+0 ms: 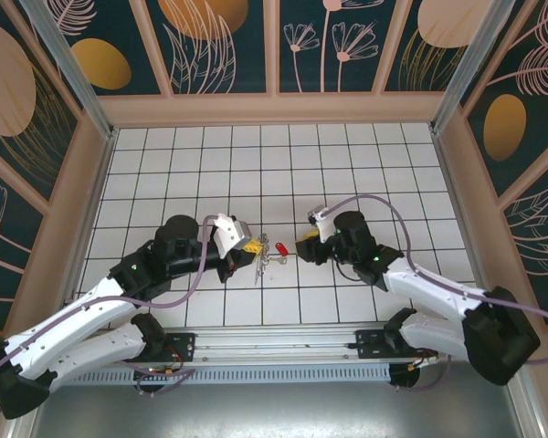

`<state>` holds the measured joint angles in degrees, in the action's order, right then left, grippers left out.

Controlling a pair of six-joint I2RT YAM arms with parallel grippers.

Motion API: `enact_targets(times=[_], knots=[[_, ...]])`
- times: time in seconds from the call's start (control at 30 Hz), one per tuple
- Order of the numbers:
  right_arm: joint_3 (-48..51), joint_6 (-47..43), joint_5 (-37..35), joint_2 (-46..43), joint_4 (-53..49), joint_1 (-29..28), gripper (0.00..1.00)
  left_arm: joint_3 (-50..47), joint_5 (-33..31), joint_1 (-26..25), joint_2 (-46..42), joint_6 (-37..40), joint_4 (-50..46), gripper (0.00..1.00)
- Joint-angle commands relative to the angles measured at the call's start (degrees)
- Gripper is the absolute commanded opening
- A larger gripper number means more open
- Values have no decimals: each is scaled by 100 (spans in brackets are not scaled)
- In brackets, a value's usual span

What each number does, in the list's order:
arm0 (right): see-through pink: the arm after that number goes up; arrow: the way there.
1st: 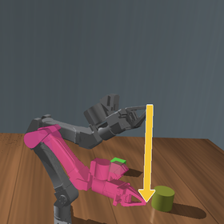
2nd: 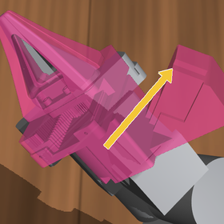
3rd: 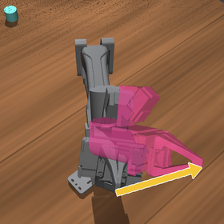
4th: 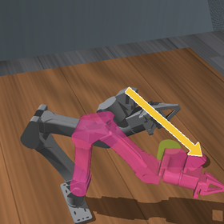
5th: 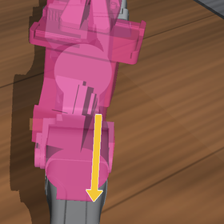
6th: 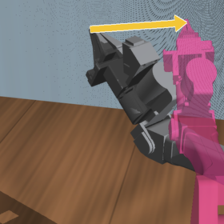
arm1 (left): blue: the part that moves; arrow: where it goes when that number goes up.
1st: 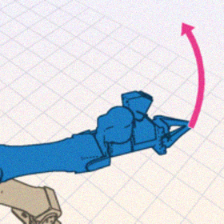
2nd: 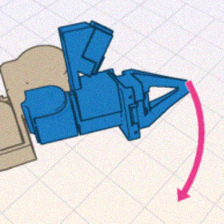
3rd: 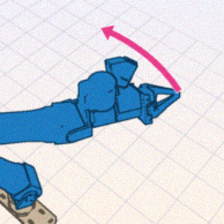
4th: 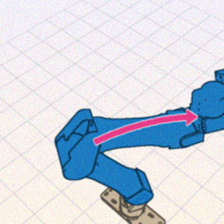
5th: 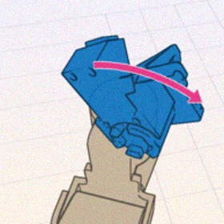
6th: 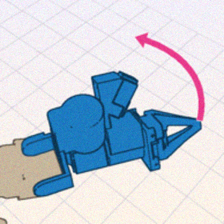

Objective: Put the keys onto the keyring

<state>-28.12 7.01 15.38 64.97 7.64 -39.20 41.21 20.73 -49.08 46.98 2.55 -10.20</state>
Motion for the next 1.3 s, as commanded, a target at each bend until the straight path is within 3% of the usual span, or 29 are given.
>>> enact_targets(times=[0.0, 0.4, 0.8, 1.27], knots=[[-95, 274, 190, 555, 505, 9, 39, -147, 43, 7, -173, -454, 459, 0], [-935, 209, 331, 2125, 149, -143, 38, -586, -209, 8, -489, -1080, 789, 0], [-1398, 451, -703, 2502, -790, -734, 38, -593, -165, 4, -487, -1036, 835, 0], [-1430, 401, -922, 2840, -818, -808, 25, -584, -244, 6, -571, -1020, 835, 0]])
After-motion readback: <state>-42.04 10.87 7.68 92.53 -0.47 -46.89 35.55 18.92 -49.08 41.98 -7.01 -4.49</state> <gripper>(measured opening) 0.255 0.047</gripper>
